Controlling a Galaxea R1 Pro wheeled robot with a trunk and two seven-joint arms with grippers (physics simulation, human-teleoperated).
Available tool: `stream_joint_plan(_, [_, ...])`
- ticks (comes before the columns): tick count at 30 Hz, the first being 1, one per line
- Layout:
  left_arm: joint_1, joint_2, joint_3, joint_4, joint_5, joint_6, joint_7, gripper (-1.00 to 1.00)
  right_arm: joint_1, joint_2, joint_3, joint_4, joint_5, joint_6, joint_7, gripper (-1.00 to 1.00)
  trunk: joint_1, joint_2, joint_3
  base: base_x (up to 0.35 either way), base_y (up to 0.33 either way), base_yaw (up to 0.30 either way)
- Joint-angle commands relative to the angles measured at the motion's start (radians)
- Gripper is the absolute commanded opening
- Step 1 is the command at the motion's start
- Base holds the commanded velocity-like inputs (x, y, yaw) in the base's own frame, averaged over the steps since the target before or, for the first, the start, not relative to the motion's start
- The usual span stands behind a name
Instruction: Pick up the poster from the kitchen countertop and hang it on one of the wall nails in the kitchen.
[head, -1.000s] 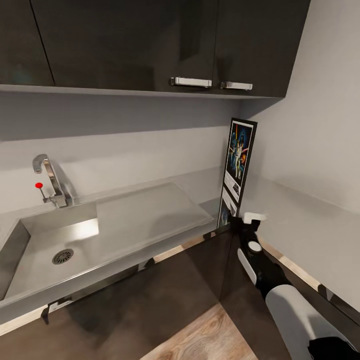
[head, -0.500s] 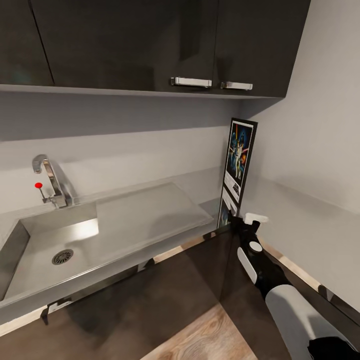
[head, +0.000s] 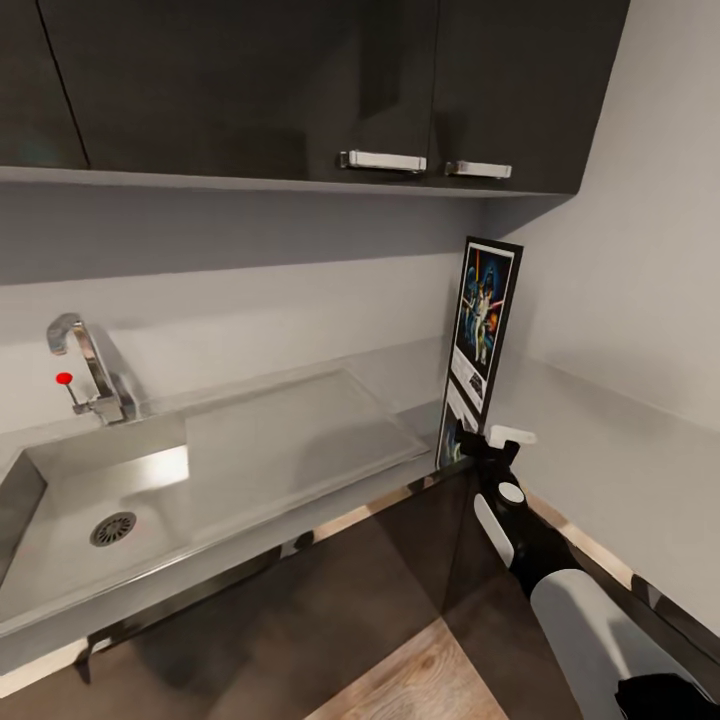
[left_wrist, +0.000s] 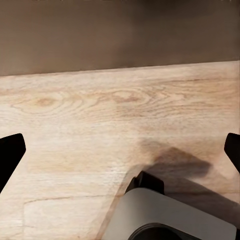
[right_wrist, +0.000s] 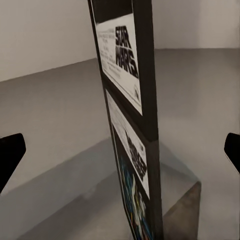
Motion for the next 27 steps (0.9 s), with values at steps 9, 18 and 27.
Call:
stream_joint_plan(9, [0.0, 0.0, 0.001, -0.001, 0.007, -0.001, -0.003, 1.0, 0.0, -0.001, 0.007, -0.003, -0.01, -0.005, -0.007, 1.0, 0.0, 0.0, -0.001, 0.085, -0.053, 0.0])
stream_joint_plan(18, [0.0, 0.0, 0.001, -0.001, 0.007, -0.001, -0.003, 1.0, 0.0, -0.001, 0.007, -0.003, -0.01, -0.005, -0.008, 1.0, 0.0, 0.0, -0.001, 0.084, -0.075, 0.0])
stream_joint_plan(27, [0.0, 0.0, 0.001, -0.001, 0.007, -0.001, -0.003, 1.0, 0.0, -0.001, 0.007, -0.003, -0.01, -0.005, -0.008, 1.0, 0.0, 0.0, -0.001, 0.011, -0.01, 0.0])
